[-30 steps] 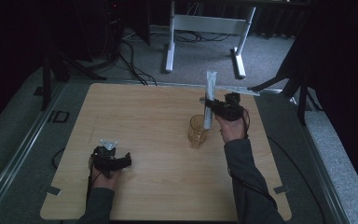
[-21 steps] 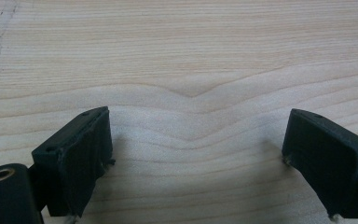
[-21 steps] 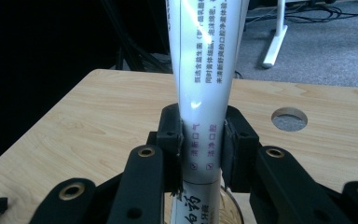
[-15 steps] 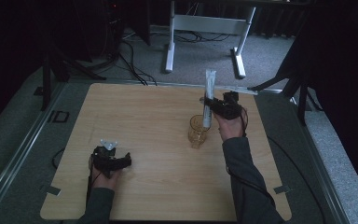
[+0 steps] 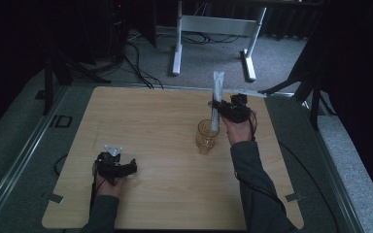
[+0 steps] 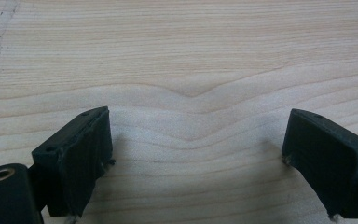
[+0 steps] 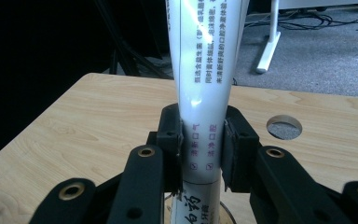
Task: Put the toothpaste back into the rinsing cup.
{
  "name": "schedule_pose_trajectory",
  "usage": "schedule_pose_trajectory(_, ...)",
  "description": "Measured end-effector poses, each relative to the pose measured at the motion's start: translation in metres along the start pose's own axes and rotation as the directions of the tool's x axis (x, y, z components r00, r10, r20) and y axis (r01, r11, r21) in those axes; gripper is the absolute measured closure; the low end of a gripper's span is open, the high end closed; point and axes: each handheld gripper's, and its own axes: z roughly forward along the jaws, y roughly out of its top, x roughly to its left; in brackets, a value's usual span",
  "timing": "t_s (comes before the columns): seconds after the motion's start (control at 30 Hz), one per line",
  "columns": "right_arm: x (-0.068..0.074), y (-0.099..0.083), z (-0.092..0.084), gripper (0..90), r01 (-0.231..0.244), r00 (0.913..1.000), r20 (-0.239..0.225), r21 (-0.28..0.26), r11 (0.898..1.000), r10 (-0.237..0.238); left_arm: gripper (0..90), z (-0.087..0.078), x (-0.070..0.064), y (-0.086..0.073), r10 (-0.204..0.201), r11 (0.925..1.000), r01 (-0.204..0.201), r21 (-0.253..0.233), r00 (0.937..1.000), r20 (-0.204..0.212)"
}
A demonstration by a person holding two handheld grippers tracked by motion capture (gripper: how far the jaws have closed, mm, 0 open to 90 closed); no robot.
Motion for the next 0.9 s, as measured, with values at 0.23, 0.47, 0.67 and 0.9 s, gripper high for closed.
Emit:
schedule_pose_trajectory(0.23,0.001,-0.001,0.004,72.1,0.011,0.9999,0.009,0.006,1.000,-0.011,8.6,0.000,0.000,0.000,0.000,1.0000,0.000,0.000,1.0000,0.000)
schedule_pose_trajectory(0.47,0.002,-0.003,0.007,72.0,0.021,0.9997,0.013,0.010,1.000,-0.021,8.6,0.000,0.000,0.000,0.000,1.0000,0.000,0.000,1.0000,0.000)
schedule_pose_trajectory(0.67,0.005,-0.005,0.009,71.9,0.034,0.9993,0.013,0.014,0.999,-0.035,8.5,0.000,0.000,0.000,0.000,1.0000,0.000,0.000,1.0000,0.000)
schedule_pose_trajectory(0.9,0.006,-0.007,0.011,71.7,0.038,0.9991,0.020,0.013,0.999,-0.038,8.6,0.000,0.000,0.000,0.000,1.0000,0.000,0.000,1.0000,0.000)
